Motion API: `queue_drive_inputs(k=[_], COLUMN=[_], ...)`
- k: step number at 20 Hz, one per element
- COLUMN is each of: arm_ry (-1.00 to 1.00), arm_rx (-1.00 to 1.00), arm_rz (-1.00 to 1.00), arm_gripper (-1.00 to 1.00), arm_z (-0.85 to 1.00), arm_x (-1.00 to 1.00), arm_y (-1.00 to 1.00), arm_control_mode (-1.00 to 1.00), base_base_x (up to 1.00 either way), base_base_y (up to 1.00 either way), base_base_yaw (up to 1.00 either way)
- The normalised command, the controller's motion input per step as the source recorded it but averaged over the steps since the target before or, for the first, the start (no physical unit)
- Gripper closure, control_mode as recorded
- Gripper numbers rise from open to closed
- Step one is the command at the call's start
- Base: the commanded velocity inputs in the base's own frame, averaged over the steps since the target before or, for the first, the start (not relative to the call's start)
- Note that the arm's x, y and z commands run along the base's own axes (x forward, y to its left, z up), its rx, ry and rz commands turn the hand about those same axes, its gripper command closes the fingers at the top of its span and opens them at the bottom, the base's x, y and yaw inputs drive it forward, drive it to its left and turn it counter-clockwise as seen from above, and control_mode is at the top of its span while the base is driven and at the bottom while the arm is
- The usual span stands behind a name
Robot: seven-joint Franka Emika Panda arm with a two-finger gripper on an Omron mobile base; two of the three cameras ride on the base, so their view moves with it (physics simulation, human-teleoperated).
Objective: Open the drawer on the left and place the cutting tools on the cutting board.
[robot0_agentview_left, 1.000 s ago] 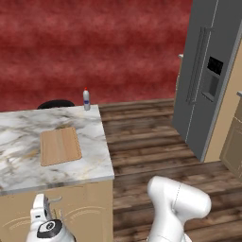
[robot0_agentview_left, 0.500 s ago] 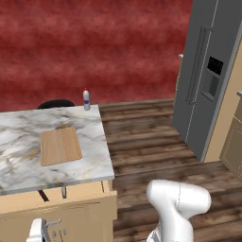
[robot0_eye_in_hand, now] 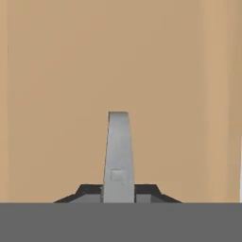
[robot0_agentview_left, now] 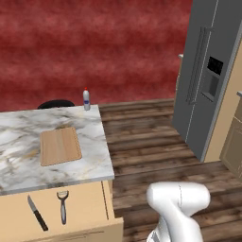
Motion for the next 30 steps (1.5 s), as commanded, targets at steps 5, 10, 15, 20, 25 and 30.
queue_drive_inputs(k=[5,10,15,20,25,30], arm_ry=[-0.08,0.0,0.0,-0.01,0.0,0.07], arm_rx=[0.0,0.0,0.0,0.05,0.09,0.06], arm_rz=[0.02,0.0,0.0,0.0,0.0,-0.05], arm_gripper=[1.0,-1.0,-1.0,-1.0,-1.0,-1.0], arm_z=[-0.09,-0.03,0.0,0.09,0.35,0.48], arm_x=[-1.0,-0.28,-0.34,-0.98,-0.8,-0.39], arm_y=[-0.22,-0.05,-0.05,-0.29,-0.22,-0.15], arm_control_mode=[-1.0,-1.0,-1.0,-1.0,-1.0,-1.0], base_base_x=[0.0,0.0,0.0,0.0,0.0,0.0], base_base_y=[0.0,0.0,0.0,0.0,0.0,0.0], base_base_yaw=[0.0,0.0,0.0,0.0,0.0,0.0])
